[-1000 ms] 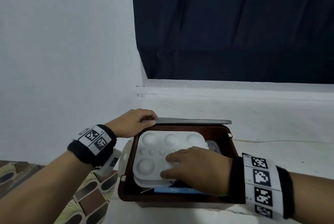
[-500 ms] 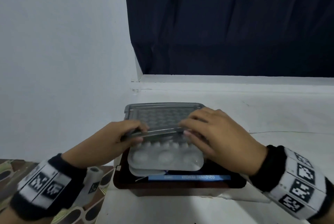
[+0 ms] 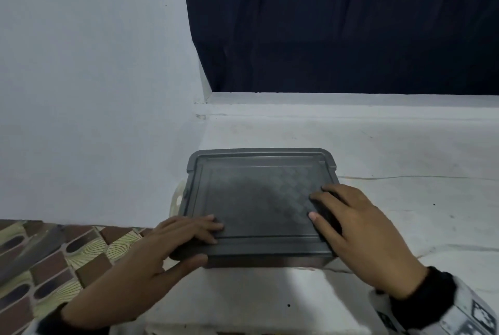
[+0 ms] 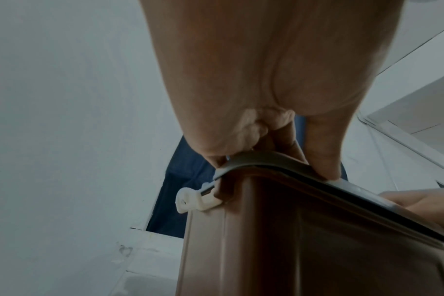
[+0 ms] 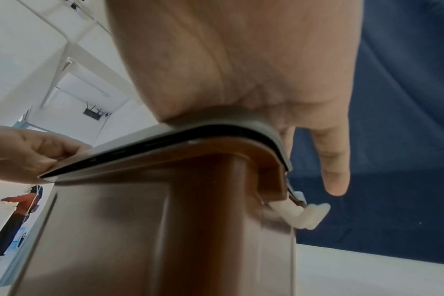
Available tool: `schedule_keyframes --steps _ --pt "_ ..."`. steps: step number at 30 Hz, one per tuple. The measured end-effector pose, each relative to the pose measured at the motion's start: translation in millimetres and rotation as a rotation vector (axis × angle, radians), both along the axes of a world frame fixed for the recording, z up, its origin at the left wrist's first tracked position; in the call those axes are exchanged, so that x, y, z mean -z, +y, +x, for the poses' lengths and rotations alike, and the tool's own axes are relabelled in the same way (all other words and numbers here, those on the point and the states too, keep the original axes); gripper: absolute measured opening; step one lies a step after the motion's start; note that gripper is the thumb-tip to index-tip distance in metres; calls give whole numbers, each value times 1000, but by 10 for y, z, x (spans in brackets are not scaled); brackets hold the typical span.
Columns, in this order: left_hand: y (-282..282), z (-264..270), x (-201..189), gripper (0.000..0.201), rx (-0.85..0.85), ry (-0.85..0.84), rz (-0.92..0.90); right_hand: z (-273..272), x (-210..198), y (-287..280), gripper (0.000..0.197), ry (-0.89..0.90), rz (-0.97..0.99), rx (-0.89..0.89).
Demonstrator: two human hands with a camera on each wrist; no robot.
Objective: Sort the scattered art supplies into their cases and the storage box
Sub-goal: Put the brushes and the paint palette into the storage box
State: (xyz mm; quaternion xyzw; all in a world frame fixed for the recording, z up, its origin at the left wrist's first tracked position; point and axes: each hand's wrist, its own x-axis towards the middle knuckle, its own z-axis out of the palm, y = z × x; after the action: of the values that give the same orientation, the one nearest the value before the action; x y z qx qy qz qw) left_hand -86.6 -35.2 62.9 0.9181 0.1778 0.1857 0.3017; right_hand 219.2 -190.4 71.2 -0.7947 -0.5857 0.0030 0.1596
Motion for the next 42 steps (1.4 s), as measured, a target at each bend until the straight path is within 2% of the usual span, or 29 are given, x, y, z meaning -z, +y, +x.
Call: schedule_keyframes --steps 6,8,12,15,17,20,23,27,31,35,38,40,42 --pt "-1 57 -33 15 -154 -123 -185 -41 50 -6 38 -37 11 2" --pt "44 92 -14 13 -283 -180 -145 -26 53 30 35 -22 9 3" --pt "221 154 83 23 -508 -210 -70 90 82 122 30 139 59 -3" --pt "304 233 192 24 -636 -241 -217 191 137 211 26 234 107 0" --pt "283 296 242 23 -681 -345 -444 233 172 268 32 336 116 29" --pt "220 364 234 29 -707 -487 -889 259 212 295 47 589 136 68" --pt "183 383 205 30 -674 -540 -1075 246 244 272 49 788 277 111" --pt "186 395 227 27 -716 -559 -1067 237 313 229 39 970 467 306" --pt "170 393 220 26 -709 -597 -1043 234 326 234 31 1127 367 452" --pt "78 407 202 32 -638 -696 -1198 177 187 209 31 1300 314 461" --pt "60 400 204 36 -615 -714 -1222 209 169 174 29 1368 308 415" --pt "71 392 201 38 -614 -723 -1194 229 159 150 28 1346 300 341" --pt "92 386 206 42 -623 -739 -1148 243 162 139 26 1227 308 280"
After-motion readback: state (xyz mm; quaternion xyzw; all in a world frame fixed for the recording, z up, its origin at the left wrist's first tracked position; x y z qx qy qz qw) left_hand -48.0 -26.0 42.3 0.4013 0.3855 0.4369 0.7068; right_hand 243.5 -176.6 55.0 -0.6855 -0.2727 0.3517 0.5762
